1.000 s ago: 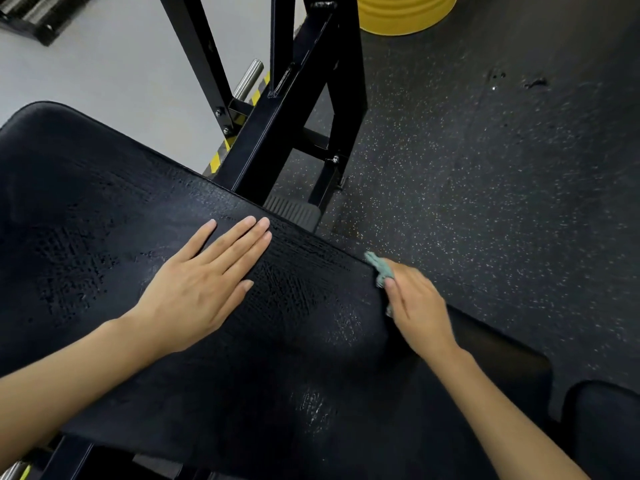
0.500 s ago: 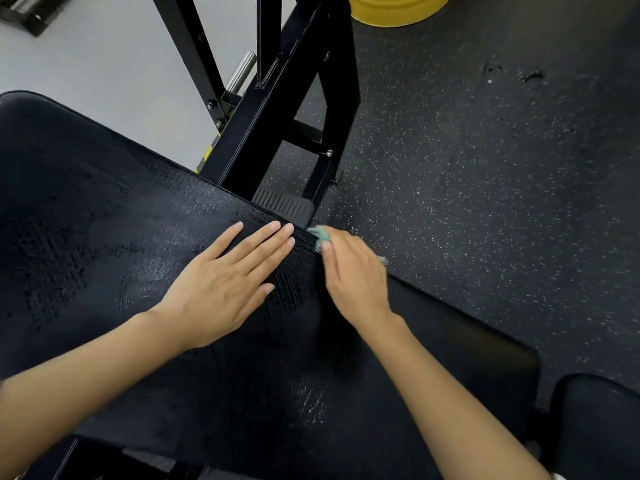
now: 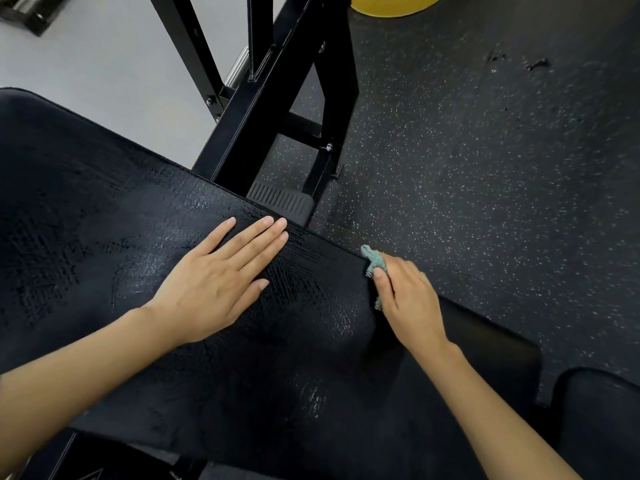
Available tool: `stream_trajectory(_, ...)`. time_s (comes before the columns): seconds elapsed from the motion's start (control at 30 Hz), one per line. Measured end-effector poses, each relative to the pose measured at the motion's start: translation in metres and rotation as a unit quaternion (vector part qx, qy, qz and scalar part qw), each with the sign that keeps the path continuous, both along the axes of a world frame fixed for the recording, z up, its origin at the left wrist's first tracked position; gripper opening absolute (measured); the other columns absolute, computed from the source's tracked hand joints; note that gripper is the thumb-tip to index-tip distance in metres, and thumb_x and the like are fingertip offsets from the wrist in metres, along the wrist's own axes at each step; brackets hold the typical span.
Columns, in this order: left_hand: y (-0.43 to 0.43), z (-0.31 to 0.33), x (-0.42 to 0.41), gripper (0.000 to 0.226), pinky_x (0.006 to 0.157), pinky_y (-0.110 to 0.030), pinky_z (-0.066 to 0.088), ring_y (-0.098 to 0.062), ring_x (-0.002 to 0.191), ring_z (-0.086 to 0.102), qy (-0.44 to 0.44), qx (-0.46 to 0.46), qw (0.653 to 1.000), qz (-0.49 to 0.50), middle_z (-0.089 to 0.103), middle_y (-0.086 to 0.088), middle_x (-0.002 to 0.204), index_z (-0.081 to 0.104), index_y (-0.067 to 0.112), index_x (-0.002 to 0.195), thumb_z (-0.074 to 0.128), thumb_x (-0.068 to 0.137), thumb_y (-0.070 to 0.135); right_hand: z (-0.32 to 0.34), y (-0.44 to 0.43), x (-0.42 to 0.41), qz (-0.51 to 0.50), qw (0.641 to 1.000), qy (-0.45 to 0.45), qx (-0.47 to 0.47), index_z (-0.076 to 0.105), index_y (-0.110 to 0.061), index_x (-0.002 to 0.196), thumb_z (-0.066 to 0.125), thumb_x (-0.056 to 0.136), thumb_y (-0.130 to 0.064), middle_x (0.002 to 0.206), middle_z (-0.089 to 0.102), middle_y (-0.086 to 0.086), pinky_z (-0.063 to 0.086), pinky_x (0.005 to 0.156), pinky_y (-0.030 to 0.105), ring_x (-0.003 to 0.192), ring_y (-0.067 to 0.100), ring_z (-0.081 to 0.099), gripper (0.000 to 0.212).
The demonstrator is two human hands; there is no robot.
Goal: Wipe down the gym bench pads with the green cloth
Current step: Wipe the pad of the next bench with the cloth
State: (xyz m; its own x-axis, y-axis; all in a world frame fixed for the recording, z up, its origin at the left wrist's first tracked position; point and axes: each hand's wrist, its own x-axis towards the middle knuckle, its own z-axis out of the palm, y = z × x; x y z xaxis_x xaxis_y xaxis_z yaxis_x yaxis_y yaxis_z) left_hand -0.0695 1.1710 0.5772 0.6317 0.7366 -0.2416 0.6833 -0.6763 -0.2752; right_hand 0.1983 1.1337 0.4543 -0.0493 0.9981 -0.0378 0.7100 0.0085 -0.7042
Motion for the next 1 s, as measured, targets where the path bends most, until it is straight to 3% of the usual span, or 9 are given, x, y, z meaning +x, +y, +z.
stream_trajectory(0.2, 0.000, -0.001, -0.001, 0.061, 0.118, -0.048, 0.021, -0.020, 0.150, 0.014, -0.004, 0.001, 1.000, 0.000, 0.014, -0.006, 0.163, 0.020, 0.008, 0.154, 0.022, 0.101, 0.038, 0.015, 0.014, -0.027, -0.038, 0.999, 0.005, 0.006, 0.061, -0.016, 0.108, 0.021, 0.100, -0.038, 0.095, 0.065, -0.004, 0.045, 0.072, 0.035, 0.087, 0.020, 0.058, 0.047)
stream_trajectory(0.4, 0.000, -0.003, -0.001, 0.062, 0.118, -0.049, 0.021, -0.020, 0.150, 0.015, -0.008, 0.007, 1.000, -0.003, 0.015, -0.007, 0.163, 0.019, 0.007, 0.154, 0.022, 0.101, 0.038, 0.054, 0.056, -0.082, 0.041, 0.999, 0.027, -0.002, 0.058, -0.022, 0.121, 0.028, 0.104, -0.034, 0.118, 0.064, -0.006, 0.045, 0.084, 0.037, 0.106, 0.018, 0.057, 0.037)
stream_trajectory(0.5, 0.000, -0.004, -0.001, 0.062, 0.119, -0.048, 0.019, -0.020, 0.150, 0.014, -0.008, 0.014, 1.000, -0.007, 0.015, -0.007, 0.163, 0.019, 0.007, 0.154, 0.022, 0.101, 0.039, 0.062, 0.062, -0.093, 0.053, 0.998, 0.039, -0.005, 0.058, -0.020, 0.121, 0.027, 0.104, -0.034, 0.117, 0.064, -0.006, 0.045, 0.086, 0.039, 0.104, 0.018, 0.057, 0.038)
stream_trajectory(0.77, 0.000, -0.004, 0.001, 0.062, 0.119, -0.048, 0.017, -0.022, 0.150, 0.013, -0.011, 0.006, 1.000, -0.009, 0.016, -0.008, 0.162, 0.021, 0.006, 0.153, 0.021, 0.101, 0.039, 0.019, 0.021, -0.022, 0.022, 0.999, 0.016, -0.039, 0.059, -0.017, 0.117, 0.031, 0.104, -0.034, 0.107, 0.063, -0.006, 0.038, 0.073, 0.032, 0.100, 0.016, 0.054, 0.035)
stream_trajectory(0.93, -0.004, -0.011, 0.014, 0.061, 0.118, -0.046, 0.018, -0.023, 0.150, 0.015, -0.019, -0.002, 1.000, -0.008, 0.017, -0.009, 0.162, 0.023, 0.005, 0.153, 0.022, 0.101, 0.038, -0.014, -0.007, 0.032, 0.004, 0.999, -0.006, -0.049, 0.060, -0.018, 0.116, 0.023, 0.102, -0.044, 0.105, 0.063, -0.009, 0.041, 0.077, 0.031, 0.099, 0.014, 0.055, 0.047)
stream_trajectory(1.0, -0.008, -0.017, 0.024, 0.061, 0.119, -0.045, 0.017, -0.023, 0.150, 0.015, -0.021, -0.011, 1.000, -0.016, 0.017, -0.009, 0.162, 0.022, 0.005, 0.153, 0.022, 0.101, 0.038, -0.025, -0.019, 0.054, -0.015, 0.997, -0.010, -0.074, 0.061, -0.019, 0.108, 0.030, 0.103, -0.036, 0.096, 0.058, -0.016, 0.037, 0.076, 0.029, 0.095, 0.014, 0.054, 0.035)
